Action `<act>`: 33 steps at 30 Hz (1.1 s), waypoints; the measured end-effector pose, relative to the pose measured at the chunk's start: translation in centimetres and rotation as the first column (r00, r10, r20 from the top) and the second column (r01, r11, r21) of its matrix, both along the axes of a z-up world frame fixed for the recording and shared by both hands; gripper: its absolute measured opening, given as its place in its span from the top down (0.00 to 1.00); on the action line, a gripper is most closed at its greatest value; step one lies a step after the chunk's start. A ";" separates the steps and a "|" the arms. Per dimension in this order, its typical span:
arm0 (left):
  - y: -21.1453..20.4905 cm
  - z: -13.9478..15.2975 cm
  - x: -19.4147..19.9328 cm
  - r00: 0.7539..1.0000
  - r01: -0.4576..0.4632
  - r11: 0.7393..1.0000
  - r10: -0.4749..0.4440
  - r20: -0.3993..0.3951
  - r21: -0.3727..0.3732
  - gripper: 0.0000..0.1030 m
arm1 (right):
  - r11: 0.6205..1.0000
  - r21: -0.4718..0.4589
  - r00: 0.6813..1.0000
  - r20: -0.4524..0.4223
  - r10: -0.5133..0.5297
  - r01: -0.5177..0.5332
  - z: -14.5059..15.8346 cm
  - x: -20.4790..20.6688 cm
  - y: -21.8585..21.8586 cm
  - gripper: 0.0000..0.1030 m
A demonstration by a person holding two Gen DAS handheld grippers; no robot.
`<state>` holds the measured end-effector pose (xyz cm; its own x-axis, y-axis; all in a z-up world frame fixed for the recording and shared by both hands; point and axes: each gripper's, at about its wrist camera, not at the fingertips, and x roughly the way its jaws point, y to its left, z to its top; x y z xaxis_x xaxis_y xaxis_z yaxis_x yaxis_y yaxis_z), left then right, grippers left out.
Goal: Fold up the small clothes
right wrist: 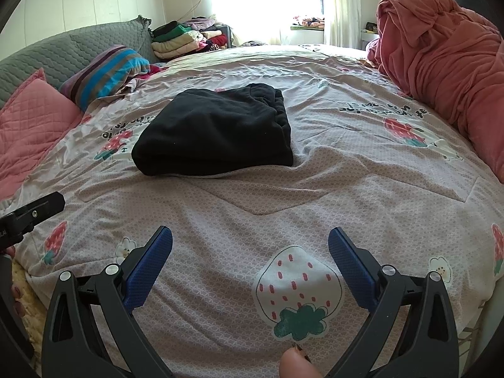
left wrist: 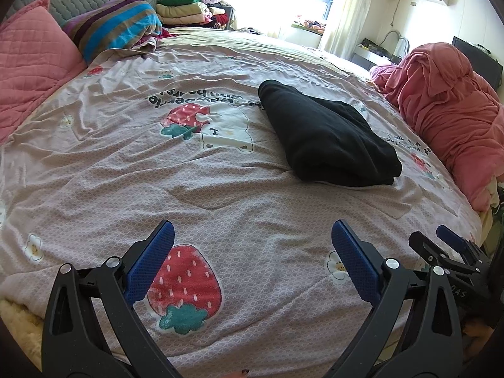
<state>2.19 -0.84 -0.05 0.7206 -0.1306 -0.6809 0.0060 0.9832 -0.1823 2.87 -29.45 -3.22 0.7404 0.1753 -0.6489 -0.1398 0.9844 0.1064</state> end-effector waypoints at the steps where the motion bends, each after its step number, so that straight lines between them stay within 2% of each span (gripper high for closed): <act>1: 0.0 0.0 0.0 1.000 0.000 1.000 0.000 0.000 0.001 0.09 | 1.000 -0.001 1.000 0.000 0.001 -0.001 0.0 0.0 0.1 0.04; 25: 0.2 0.0 0.3 1.000 0.000 1.000 0.000 0.002 0.013 0.09 | 1.000 -0.015 1.000 -0.015 -0.023 0.022 -0.1 0.1 -0.5 0.04; 33: 0.1 0.0 0.3 1.000 0.000 1.000 0.000 -0.001 0.014 0.09 | 0.998 -0.026 0.998 -0.019 -0.063 0.063 0.0 0.1 -0.6 0.04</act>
<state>2.45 -0.75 -0.05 0.7197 -0.1209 -0.6836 0.0055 0.9857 -0.1684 2.95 -30.08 -3.18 0.7362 0.1119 -0.6674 -0.0758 0.9937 0.0830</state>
